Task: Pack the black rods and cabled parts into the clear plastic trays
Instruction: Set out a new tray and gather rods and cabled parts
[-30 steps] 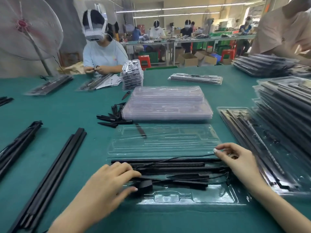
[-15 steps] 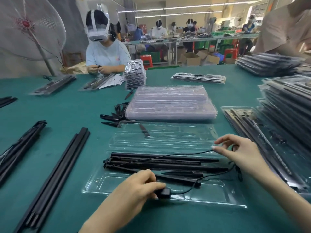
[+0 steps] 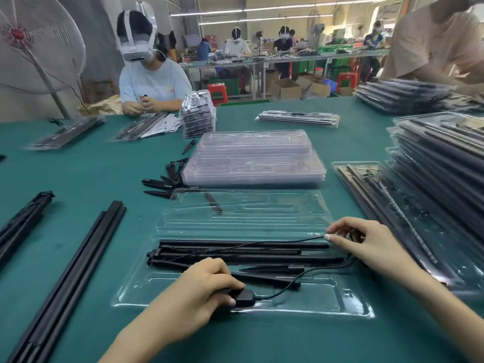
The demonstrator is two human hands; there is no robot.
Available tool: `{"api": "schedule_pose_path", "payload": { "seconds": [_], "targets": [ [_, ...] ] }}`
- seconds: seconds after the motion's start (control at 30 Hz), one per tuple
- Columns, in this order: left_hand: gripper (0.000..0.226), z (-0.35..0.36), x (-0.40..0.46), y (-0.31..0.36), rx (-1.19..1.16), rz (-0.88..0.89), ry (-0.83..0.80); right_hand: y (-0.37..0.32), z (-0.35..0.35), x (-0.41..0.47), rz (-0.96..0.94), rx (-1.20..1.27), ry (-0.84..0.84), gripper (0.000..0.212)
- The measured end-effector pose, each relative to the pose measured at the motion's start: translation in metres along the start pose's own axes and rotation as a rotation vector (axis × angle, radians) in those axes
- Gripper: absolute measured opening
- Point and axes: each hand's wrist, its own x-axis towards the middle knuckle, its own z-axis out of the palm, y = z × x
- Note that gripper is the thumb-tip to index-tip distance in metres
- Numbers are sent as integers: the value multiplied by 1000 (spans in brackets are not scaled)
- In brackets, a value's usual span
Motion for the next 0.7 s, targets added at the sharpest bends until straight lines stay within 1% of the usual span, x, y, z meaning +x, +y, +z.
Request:
{"api": "schedule_pose_path", "payload": {
  "seconds": [0.1, 0.2, 0.3, 0.4, 0.47, 0.5, 0.57, 0.67, 0.7],
  "targets": [
    [21, -1, -4, -1, 16, 33, 13, -2, 2, -2, 6, 15, 32, 8],
    [18, 6, -8, 4, 98, 71, 17, -2, 7, -5, 3, 42, 70, 8],
    [18, 6, -10, 4, 64, 10, 88, -2, 11, -7, 13, 65, 98, 8],
    [47, 4, -11, 5, 62, -9, 171, -1, 12, -7, 9, 71, 112, 8],
    [57, 5, -8, 8, 78, 15, 173, -1, 11, -7, 2, 81, 123, 9],
    [55, 5, -6, 10, 91, 42, 162, 0, 10, -7, 3, 87, 130, 8],
    [43, 6, -4, 8, 95, 99, 159, 0, 9, -6, 5, 95, 140, 9],
    [31, 6, -7, 3, 5, 88, 158, -1, 10, -7, 9, 94, 139, 8],
    [24, 5, -9, 2, -6, 103, 156, -2, 10, -7, 11, 90, 135, 8]
  ]
}}
